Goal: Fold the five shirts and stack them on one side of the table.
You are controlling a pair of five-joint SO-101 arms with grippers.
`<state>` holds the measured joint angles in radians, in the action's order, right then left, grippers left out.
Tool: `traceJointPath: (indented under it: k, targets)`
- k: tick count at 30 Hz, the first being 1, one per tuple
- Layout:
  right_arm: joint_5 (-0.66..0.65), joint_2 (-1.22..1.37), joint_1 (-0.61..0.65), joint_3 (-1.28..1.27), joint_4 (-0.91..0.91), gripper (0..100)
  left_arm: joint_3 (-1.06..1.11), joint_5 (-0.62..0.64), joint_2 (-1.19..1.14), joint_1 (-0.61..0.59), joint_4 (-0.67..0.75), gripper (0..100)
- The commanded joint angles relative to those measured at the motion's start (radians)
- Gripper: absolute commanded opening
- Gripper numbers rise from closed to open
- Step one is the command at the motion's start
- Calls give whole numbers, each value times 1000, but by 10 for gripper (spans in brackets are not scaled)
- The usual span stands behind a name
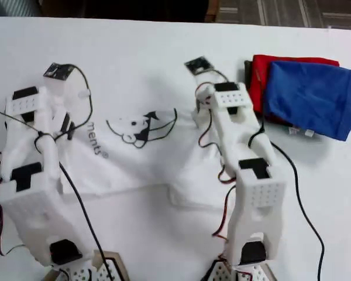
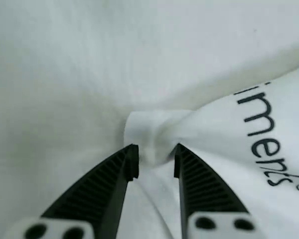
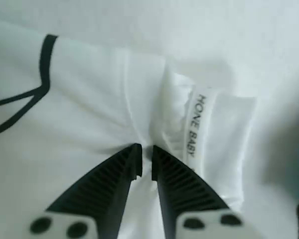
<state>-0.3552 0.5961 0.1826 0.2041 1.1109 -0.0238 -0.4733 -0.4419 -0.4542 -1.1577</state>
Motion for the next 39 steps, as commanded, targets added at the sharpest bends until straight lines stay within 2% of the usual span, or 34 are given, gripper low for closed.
traceJointPath:
  k: [1,5,13,16,20,27,33,39]
  targets:
    - [6,42,-74,114,-12,45,-84,35,-29,-14,-3,140]
    - [3,62,-101,155,30,45,-159,95,-77,-14,-40,142]
    - [9,59,-73,282,177,45,-438,103,-78,15,-322,142]
    - [9,35,-62,339,231,45,-539,104,-89,12,-376,142]
    - [9,-47,-42,359,265,45,-521,107,-130,12,-315,142]
    - [9,-94,7,341,286,45,-510,195,-281,-14,-230,142]
    - [11,18,42,235,110,45,-510,204,-285,-14,-219,140]
    - [3,117,-10,235,-13,45,-499,204,-295,-66,-181,140]
